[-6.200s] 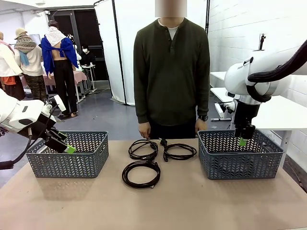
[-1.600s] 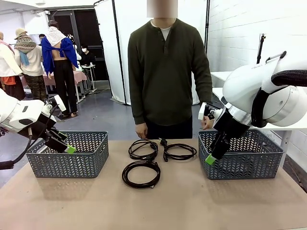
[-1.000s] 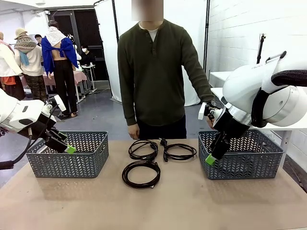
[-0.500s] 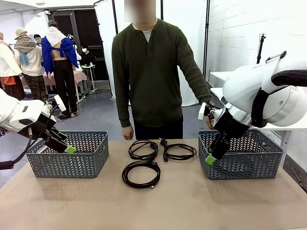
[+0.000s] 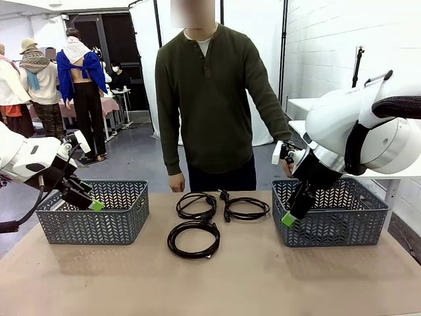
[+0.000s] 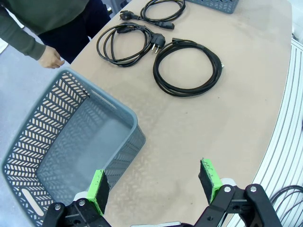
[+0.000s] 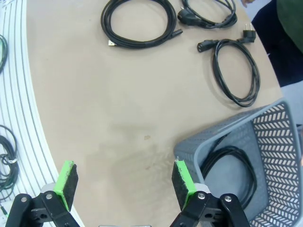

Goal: Organize the cables according to human instructions.
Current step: Pick up a bundle of cables and place it in the basket indicated by the human.

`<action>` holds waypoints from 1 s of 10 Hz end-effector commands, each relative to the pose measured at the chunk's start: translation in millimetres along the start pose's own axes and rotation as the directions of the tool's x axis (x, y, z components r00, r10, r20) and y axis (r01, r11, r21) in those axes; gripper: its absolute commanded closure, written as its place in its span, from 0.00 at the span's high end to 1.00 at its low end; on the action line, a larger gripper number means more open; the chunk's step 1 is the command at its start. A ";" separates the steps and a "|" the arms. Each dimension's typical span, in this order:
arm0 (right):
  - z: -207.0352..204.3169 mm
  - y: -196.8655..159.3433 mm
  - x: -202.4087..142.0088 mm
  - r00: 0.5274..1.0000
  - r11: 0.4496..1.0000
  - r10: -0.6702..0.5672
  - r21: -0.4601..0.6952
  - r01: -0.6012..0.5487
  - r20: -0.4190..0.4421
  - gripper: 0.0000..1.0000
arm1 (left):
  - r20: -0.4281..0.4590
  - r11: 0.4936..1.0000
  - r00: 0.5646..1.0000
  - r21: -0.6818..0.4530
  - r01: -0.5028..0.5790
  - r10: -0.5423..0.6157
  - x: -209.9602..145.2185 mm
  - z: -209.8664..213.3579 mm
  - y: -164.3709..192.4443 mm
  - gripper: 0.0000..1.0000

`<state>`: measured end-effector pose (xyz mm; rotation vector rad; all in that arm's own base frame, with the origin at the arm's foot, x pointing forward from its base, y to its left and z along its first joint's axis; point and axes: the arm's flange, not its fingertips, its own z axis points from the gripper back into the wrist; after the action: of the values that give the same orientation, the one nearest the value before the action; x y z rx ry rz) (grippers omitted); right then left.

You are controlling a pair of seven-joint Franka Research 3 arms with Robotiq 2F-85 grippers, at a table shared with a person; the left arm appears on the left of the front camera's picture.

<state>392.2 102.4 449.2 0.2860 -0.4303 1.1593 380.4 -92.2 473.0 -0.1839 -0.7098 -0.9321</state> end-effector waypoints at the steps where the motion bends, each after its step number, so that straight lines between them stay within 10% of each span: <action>1: -1.4 -4.1 10.8 0.999 0.999 -0.030 -0.017 0.029 -0.013 1.00 | 0.006 1.000 1.000 -0.003 -0.004 0.004 -1.3 -1.3 2.4 1.00; 10: -36.0 -78.8 154.6 0.923 0.922 -0.377 -0.121 0.367 -0.080 1.00 | 0.006 1.000 1.000 -0.003 -0.004 0.004 -1.3 -1.3 2.4 1.00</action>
<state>502.9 203.4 489.6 0.2364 -0.3494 0.8226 380.2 -92.7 473.2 -0.1832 -0.7100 -0.9333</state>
